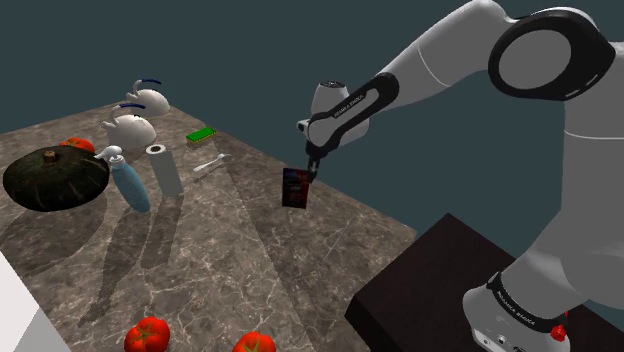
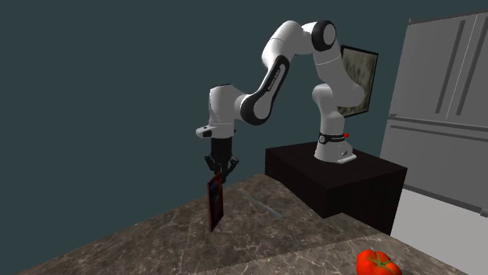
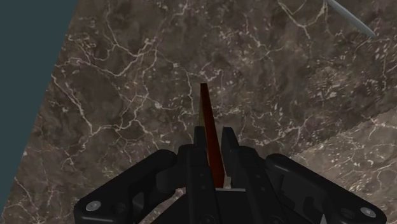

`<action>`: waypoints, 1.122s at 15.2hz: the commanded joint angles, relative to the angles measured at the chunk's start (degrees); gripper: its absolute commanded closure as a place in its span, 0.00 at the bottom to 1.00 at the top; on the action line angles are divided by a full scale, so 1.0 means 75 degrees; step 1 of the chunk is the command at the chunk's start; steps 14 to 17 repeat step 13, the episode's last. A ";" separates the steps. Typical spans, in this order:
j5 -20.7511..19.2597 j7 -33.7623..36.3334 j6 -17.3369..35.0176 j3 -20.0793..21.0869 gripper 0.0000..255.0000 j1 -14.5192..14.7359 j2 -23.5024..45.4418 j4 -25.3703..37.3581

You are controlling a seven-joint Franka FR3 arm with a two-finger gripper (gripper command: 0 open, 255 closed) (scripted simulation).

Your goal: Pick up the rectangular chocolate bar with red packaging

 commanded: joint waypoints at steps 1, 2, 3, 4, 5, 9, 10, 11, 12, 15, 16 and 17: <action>-0.0016 0.0022 -0.0154 -0.0011 1.00 0.0011 -0.0164 -0.0007; -0.0023 0.0031 -0.0229 -0.0016 1.00 0.0014 -0.0242 -0.0011; -0.0031 0.0039 -0.0303 -0.0022 1.00 0.0018 -0.0319 -0.0013; -0.0038 0.0047 -0.0379 -0.0027 1.00 0.0021 -0.0395 -0.0013; -0.0046 0.0056 -0.0455 -0.0031 1.00 0.0024 -0.0469 -0.0012; -0.0077 0.0089 -0.0766 -0.0050 1.00 0.0034 -0.0759 0.0011; -0.0084 0.0097 -0.0846 -0.0054 1.00 0.0037 -0.0828 0.0021; -0.0092 0.0105 -0.0926 -0.0058 1.00 0.0039 -0.0897 0.0032; -0.0093 0.0106 -0.0937 -0.0059 1.00 0.0039 -0.0908 0.0033; -0.0093 0.0106 -0.0938 -0.0059 1.00 0.0039 -0.0908 0.0034; -0.0093 0.0106 -0.0938 -0.0059 1.00 0.0039 -0.0908 0.0034; -0.0093 0.0106 -0.0938 -0.0059 1.00 0.0039 -0.0908 0.0034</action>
